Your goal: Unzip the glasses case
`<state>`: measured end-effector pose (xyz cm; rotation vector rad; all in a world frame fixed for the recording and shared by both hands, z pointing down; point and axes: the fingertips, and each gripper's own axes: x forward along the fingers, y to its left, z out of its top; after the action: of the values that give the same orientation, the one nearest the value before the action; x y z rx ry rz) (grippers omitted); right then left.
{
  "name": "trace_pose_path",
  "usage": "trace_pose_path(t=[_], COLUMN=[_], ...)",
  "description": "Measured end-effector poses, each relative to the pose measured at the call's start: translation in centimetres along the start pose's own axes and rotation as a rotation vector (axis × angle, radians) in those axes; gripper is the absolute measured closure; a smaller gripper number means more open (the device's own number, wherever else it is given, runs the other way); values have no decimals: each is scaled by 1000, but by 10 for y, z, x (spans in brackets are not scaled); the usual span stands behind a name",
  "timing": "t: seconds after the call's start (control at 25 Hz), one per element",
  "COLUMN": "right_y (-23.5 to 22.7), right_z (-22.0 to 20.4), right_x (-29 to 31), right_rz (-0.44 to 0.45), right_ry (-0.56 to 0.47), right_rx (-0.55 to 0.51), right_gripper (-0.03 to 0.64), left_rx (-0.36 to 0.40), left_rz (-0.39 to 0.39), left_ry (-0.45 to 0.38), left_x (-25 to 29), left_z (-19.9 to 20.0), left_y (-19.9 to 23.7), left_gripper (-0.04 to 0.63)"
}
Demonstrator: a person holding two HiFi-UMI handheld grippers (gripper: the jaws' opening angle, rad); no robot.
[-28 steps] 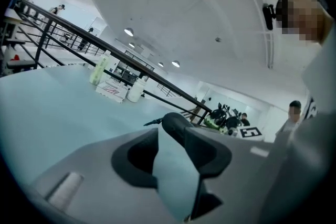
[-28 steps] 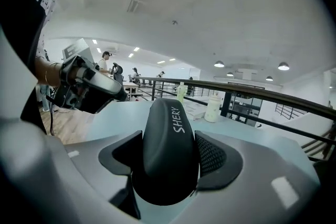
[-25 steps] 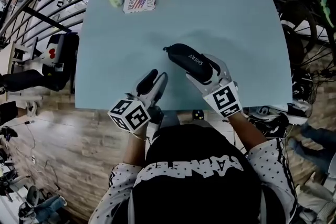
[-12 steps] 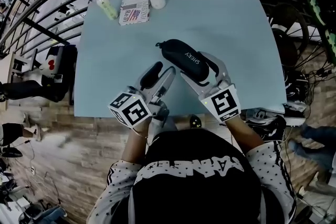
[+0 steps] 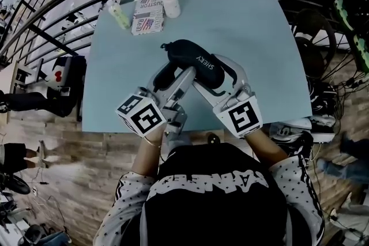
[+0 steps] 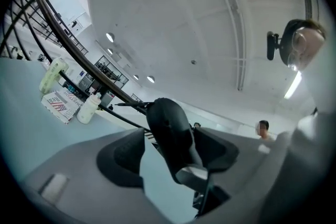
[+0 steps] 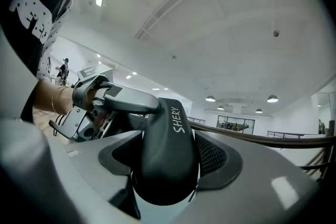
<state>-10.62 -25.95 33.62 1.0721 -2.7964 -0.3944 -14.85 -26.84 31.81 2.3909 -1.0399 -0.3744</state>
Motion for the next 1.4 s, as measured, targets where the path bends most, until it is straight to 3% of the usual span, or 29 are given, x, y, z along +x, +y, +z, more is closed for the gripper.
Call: trace_pose_path(t=[0.36,0.68,0.8,0.96,1.12,1.4], right_y=[16,18,21,21,17,13], right_z=[20,15,15,12,8,-3], right_x=[0,0,0,-9,-22,-34], right_rz=[33,35,55,74,76,108], right_ry=[-68,-62,-65,-73,-99,-112], right_rx=[-17,8,-5,-42,22,109], right_gripper=[299,299,295,293,297,433], left_rx=[13,-4,22,120,156,159], left_rz=[-1,-7,-1,37,46,5], left_ry=[-72,-59,-53,-49,-62,-83], left_x=[3,4,2,-1,-8,-24], left_z=[24,22,23,31,44,59], left_y=[-10,-13,-14,-12,-11,-18], left_gripper=[595,595,595,595,595,595])
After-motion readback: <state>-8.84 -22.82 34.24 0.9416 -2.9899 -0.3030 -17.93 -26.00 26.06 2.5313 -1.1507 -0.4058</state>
